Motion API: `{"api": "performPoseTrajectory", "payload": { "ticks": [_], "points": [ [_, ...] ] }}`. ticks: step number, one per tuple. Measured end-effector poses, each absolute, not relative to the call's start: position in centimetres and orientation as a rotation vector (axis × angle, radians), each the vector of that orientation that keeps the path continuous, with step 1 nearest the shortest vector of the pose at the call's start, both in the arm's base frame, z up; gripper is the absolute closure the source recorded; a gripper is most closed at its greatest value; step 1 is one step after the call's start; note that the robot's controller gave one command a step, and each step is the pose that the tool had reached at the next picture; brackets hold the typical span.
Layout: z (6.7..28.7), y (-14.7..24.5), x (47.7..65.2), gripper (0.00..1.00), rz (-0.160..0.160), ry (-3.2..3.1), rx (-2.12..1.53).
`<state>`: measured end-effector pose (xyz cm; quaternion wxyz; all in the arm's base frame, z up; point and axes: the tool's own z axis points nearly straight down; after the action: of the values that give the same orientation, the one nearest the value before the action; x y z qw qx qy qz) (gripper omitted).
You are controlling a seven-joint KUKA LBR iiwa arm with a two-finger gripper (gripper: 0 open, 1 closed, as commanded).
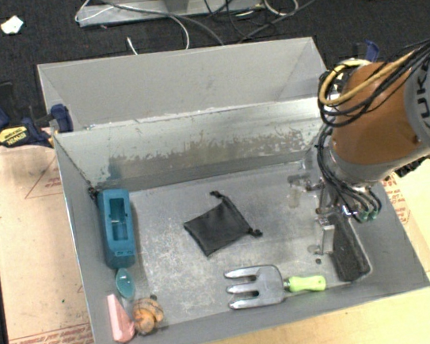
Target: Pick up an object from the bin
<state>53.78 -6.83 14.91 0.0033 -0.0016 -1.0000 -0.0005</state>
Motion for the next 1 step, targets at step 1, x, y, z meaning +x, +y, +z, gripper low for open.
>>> {"api": "performPoseTrajectory", "payload": {
  "ticks": [1],
  "points": [
    [15.36, -6.81, 53.95, 0.0, 0.0, -3.142, -0.002]
  ]
}}
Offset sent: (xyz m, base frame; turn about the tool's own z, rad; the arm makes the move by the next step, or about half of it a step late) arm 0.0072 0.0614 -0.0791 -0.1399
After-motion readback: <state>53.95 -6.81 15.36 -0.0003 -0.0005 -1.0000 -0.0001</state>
